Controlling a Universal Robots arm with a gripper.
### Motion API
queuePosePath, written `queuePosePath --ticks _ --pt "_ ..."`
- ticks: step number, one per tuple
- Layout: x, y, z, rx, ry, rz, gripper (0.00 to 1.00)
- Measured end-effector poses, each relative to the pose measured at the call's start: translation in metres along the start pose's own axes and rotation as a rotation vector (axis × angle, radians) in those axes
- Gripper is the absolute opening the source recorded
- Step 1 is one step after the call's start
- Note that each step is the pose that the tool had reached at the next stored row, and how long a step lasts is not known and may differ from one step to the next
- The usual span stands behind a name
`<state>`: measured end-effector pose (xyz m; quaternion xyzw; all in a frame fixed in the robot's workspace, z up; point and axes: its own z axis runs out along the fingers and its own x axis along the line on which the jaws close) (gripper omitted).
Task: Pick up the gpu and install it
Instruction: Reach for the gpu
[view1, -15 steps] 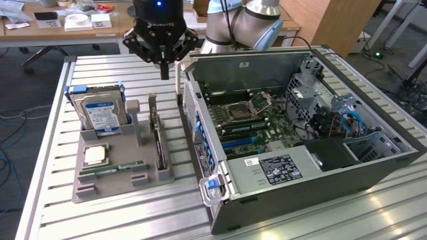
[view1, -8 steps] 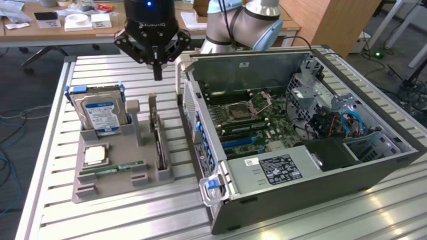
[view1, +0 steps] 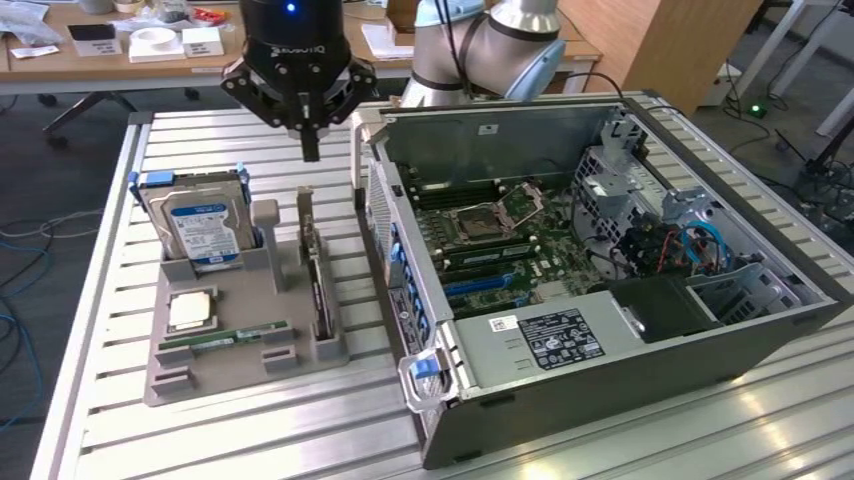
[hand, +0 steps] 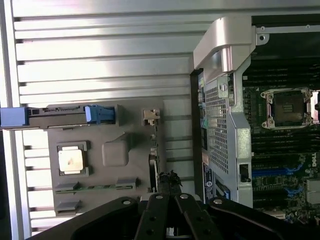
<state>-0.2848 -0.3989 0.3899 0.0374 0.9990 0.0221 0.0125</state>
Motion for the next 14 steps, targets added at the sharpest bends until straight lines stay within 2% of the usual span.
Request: queuePosePath --ticks 3,8,14 --pt "0.005 -0.0004 0.0001 -0.0001 -0.0001 0.0 0.11" --pt "0.007 -0.0029 -0.0001 0.0 0.0001 0.0 0.11" --pt "0.007 -0.0114 -0.0004 0.0004 0.0 0.0 0.11"
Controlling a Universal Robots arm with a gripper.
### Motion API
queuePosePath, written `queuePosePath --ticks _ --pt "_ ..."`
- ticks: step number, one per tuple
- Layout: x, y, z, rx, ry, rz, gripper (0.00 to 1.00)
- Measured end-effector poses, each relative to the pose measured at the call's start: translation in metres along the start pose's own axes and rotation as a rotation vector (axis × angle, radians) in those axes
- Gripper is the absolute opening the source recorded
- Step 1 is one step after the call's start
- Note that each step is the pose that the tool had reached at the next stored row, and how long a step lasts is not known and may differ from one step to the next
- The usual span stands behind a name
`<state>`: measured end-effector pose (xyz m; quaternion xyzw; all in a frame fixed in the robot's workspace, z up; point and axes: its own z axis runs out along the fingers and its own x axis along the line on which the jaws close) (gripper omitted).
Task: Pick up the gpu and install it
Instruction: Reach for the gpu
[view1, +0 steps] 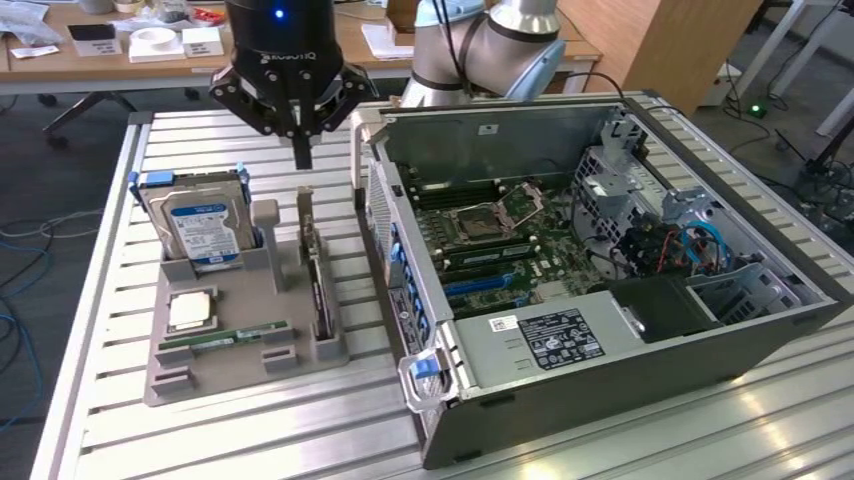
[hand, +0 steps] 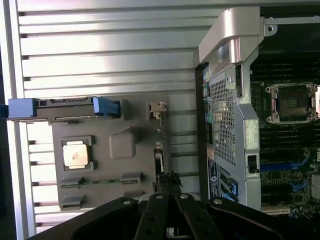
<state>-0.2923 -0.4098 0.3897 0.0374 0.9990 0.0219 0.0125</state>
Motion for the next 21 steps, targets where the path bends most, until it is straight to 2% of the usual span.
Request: queuePosePath --ticks 11,21 --pt "-0.001 -0.0164 -0.0007 0.0009 0.0 0.0 0.11" --pt "0.008 -0.0178 -0.0007 0.0009 -0.0001 0.0 0.11"
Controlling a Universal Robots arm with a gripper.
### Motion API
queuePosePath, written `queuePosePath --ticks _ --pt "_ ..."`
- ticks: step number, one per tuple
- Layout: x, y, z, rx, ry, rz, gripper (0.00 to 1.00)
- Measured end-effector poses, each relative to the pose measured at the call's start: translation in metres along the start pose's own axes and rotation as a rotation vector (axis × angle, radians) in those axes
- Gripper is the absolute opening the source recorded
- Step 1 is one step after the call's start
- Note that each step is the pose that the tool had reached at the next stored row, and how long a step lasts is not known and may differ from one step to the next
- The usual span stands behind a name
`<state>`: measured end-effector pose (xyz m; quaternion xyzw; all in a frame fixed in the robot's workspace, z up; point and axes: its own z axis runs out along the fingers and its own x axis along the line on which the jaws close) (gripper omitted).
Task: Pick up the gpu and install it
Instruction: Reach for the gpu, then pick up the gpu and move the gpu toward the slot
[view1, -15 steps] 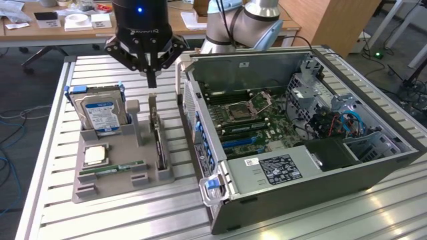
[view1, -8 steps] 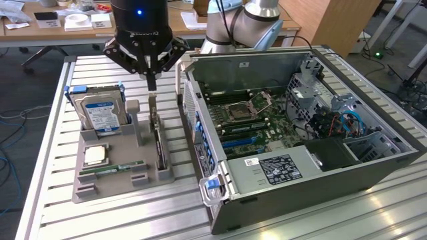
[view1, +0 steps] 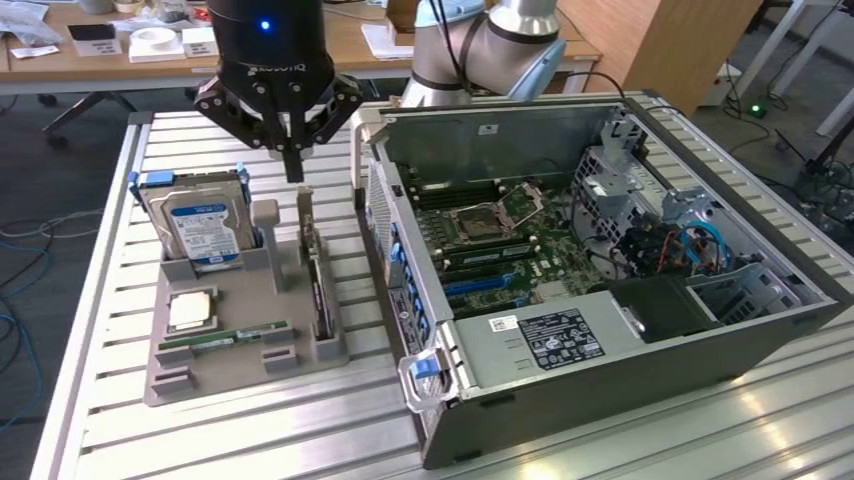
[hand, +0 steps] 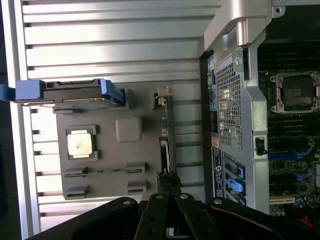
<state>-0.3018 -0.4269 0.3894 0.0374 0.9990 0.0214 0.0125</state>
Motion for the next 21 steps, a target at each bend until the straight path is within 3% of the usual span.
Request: queuePosePath --ticks 13,15,18,21 --pt "0.0001 0.0 0.0 0.0 0.0 0.0 0.11" --pt "0.0001 0.0 0.0 0.0001 0.0 0.0 0.17" --pt "0.0001 0.0 0.0 0.0001 0.0 0.0 0.35" --pt "0.0001 0.0 0.0 0.0001 0.0001 0.0 0.35"
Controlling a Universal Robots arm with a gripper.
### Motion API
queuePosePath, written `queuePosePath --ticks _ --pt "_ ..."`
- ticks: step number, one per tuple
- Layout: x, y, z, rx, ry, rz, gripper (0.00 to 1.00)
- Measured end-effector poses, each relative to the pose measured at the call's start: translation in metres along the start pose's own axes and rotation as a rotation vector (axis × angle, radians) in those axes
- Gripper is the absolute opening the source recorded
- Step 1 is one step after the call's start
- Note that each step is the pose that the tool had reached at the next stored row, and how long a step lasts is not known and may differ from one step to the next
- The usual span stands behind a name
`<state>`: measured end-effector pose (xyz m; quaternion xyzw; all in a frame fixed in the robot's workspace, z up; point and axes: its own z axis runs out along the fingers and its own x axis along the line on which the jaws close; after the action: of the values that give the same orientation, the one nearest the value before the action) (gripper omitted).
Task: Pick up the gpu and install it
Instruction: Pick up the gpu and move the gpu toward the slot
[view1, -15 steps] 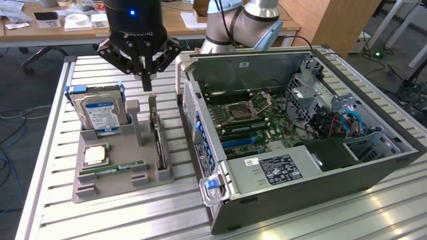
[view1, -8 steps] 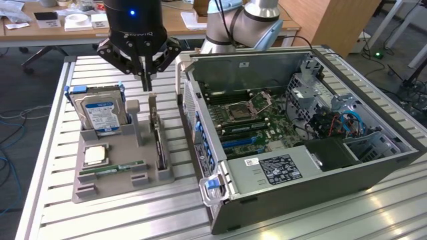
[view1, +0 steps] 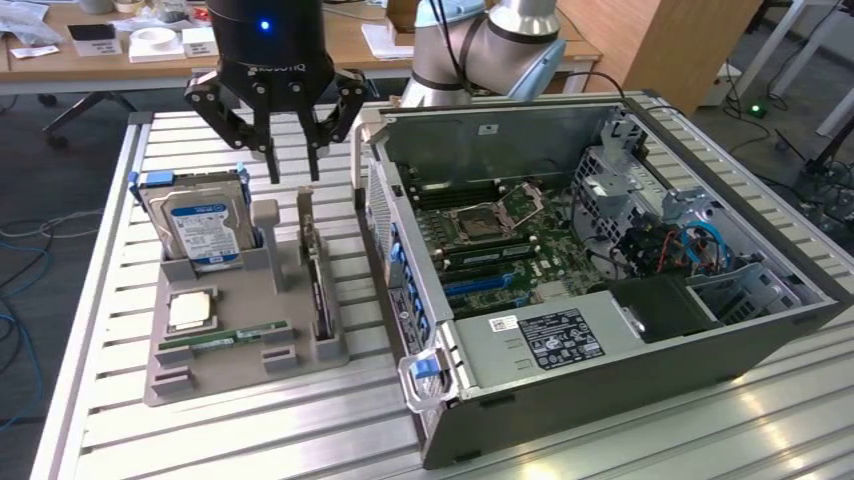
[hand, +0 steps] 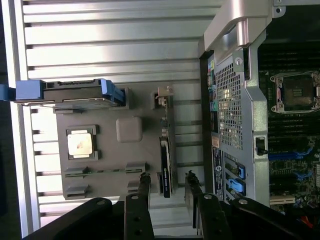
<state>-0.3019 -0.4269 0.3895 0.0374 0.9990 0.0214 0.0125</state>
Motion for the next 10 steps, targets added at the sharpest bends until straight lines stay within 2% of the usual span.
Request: queuePosePath --ticks 1,5,10 --pt "0.0 0.0 0.0 0.0 0.0 0.0 0.42" --pt "0.0 0.0 0.0005 -0.0001 -0.0001 0.0 0.42" --pt "0.0002 -0.0004 0.0089 -0.0001 0.0 0.0 0.42"
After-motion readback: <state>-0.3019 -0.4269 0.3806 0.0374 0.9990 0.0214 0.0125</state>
